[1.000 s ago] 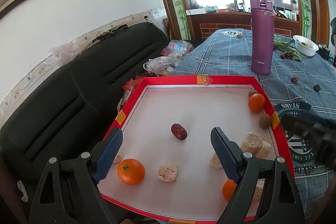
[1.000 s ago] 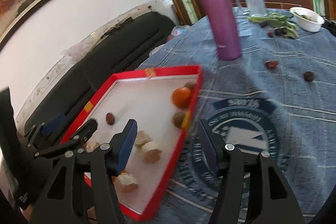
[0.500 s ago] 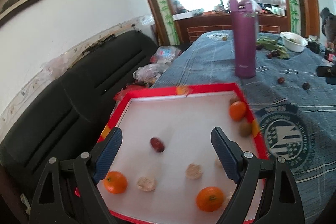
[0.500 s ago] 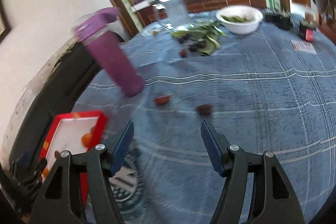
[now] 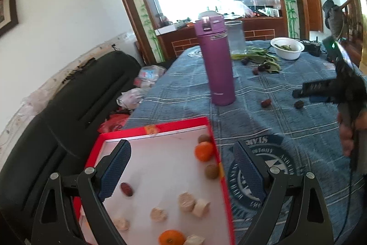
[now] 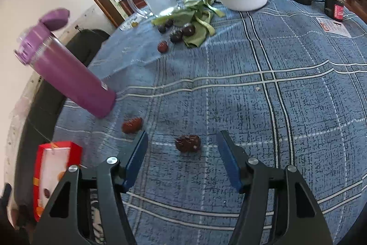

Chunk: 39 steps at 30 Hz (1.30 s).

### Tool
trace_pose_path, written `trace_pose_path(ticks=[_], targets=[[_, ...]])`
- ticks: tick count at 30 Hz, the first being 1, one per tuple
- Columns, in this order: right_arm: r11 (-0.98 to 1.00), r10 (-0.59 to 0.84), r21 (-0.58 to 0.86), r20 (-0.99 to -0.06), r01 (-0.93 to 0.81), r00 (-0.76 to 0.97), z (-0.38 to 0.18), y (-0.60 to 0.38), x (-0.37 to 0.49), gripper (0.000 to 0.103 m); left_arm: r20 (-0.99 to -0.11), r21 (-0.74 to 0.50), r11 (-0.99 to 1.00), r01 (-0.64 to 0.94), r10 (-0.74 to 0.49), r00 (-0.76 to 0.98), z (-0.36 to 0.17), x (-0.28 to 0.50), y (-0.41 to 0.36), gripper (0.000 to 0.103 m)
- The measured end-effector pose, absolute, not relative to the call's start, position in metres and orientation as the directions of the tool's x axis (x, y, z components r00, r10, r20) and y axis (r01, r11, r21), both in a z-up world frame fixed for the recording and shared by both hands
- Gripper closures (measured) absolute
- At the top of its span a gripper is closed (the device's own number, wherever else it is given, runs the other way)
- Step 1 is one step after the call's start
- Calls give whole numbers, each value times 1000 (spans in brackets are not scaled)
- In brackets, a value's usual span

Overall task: Organize fruits
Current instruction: 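Close the right gripper on a red date while the left grasps another red date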

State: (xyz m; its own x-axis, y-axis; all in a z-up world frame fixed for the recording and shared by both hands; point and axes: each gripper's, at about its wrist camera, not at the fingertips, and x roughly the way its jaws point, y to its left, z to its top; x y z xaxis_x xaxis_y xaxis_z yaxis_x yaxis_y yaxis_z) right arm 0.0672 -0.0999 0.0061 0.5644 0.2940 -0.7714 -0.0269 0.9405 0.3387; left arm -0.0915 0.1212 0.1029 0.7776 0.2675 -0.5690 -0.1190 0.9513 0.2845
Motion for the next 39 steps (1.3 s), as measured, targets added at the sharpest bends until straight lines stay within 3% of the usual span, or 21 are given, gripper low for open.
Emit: trace_pose_path(ticks=[6,10,13,23,31,33,35,39], targets=[[984,170,166,-798,-59,579,-4,-84,69,55,-570,296,949,-105,264,778,101,-70,105,12],[997,48,6,-801,-72,597,-7,-71,68,75,-592,308,948,-84,260,763,96,-44,93,12],[994,3,-66,-796,-91,606,-7,-65,67,75,-627,302,952,-59,244,739,89,-21,82,12],[974,100,205,-780,102,618,15,-136,71,75,-730,306,949,80,180,659,51,56,32,12],[950,139,278,-788,145,599,13,-146,75,75,-782,267,952,147,125,610,30,89,25,13],[947,145,285,-786,145,601,13,-147,74,75,-796,258,952,168,111,595,25,94,24,16],[946,145,288,-787,149,600,12,-148,73,75,-809,235,955,183,88,581,20,96,23,26],[942,148,296,-790,158,595,10,-150,74,75,-828,224,952,211,72,556,11,100,19,29]])
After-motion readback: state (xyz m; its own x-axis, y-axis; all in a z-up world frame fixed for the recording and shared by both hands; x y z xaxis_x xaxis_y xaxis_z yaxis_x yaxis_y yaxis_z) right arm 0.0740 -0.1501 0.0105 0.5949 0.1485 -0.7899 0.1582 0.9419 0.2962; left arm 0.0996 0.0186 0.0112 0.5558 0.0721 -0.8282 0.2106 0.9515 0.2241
